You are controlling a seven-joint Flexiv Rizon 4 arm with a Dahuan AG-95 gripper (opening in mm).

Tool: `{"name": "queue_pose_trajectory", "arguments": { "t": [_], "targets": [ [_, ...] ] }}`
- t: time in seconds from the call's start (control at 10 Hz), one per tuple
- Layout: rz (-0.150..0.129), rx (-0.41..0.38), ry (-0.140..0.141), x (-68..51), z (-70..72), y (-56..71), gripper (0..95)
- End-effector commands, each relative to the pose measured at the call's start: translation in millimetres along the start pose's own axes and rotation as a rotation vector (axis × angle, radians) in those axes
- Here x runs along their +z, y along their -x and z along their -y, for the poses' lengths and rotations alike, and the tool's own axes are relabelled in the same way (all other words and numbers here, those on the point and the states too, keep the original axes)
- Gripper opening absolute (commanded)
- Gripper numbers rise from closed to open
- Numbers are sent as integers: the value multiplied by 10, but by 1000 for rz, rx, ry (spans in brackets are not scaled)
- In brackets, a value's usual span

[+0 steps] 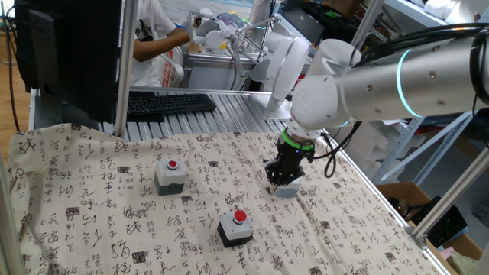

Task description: Press three buttons from left to right in sequence

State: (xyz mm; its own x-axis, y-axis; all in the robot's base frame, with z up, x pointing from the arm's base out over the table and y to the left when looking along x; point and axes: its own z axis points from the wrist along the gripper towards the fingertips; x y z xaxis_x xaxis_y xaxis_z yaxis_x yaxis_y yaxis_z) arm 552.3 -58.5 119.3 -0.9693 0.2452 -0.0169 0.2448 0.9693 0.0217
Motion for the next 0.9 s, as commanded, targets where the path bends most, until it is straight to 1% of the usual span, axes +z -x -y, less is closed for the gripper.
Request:
{"name": "queue_pose_trajectory", "arguments": {
  "t": [0.1,0.2,0.3,0.5,0.6,0.9],
  "targets": [
    [-6,-5,3,-3,-16,-8,0],
    [-5,-6,-6,-16,-36,-22,0],
    [-7,-6,-4,-18,-57,-30,0],
    [-13,3,-8,-12,-129,-55,0],
    [-15,12,-4,-15,-179,-79,0],
    [-21,47,-10,-33,-344,-202,0]
  ]
}}
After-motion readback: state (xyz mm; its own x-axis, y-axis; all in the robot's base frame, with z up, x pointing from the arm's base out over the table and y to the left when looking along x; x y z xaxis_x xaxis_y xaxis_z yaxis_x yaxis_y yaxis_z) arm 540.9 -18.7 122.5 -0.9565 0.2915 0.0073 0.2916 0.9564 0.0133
